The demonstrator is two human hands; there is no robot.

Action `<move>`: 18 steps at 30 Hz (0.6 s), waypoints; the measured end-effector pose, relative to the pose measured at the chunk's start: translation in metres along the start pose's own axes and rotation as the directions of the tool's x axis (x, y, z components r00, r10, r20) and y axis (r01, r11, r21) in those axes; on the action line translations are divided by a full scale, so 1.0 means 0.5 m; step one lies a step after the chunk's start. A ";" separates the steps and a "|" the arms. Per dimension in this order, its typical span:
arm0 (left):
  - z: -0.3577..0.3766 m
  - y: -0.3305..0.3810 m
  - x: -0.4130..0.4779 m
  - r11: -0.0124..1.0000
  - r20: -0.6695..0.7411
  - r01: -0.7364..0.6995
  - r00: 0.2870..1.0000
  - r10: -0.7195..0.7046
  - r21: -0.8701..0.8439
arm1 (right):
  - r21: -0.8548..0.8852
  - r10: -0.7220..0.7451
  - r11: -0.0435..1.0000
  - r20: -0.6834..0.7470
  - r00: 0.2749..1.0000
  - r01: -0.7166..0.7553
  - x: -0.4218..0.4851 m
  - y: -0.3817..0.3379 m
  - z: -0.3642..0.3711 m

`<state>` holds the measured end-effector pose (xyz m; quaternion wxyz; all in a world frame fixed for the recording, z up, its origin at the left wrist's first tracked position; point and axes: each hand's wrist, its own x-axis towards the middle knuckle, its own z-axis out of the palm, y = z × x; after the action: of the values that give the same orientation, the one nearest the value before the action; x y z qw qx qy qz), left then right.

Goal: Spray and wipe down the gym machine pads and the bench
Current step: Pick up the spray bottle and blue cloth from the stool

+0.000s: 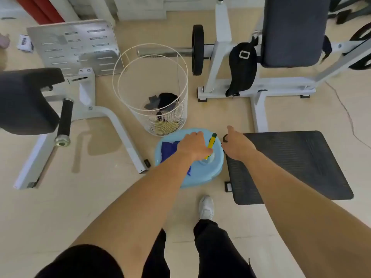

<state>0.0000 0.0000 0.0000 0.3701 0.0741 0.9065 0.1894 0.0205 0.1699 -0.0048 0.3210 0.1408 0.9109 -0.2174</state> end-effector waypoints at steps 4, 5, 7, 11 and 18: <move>0.048 0.015 0.036 0.995 0.027 0.031 0.999 -0.028 -0.090 | 0.090 -0.003 0.996 0.026 1.000 0.001 0.020 0.027 0.037; 0.056 0.013 0.042 0.988 0.023 0.030 0.999 -0.027 -0.150 | 0.120 -0.017 0.993 0.040 0.999 0.012 0.026 0.030 0.046; 0.059 0.012 0.041 0.968 0.016 0.031 0.999 -0.028 -0.247 | 0.171 -0.072 0.983 0.069 0.995 0.059 0.026 0.032 0.054; 0.031 0.005 0.019 0.901 -0.024 0.049 0.998 -0.066 -0.431 | 0.178 -0.202 0.967 0.102 0.974 0.182 0.022 0.017 0.039; -0.135 0.023 -0.059 0.803 -0.113 -0.036 0.993 -0.039 -0.595 | 0.078 -0.325 0.942 -0.020 0.946 0.325 -0.016 -0.116 -0.067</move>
<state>-0.0261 -0.0169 0.0677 0.3196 -0.0580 0.8217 0.4683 -0.0138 0.1351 0.0416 0.2716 0.0023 0.9133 -0.3033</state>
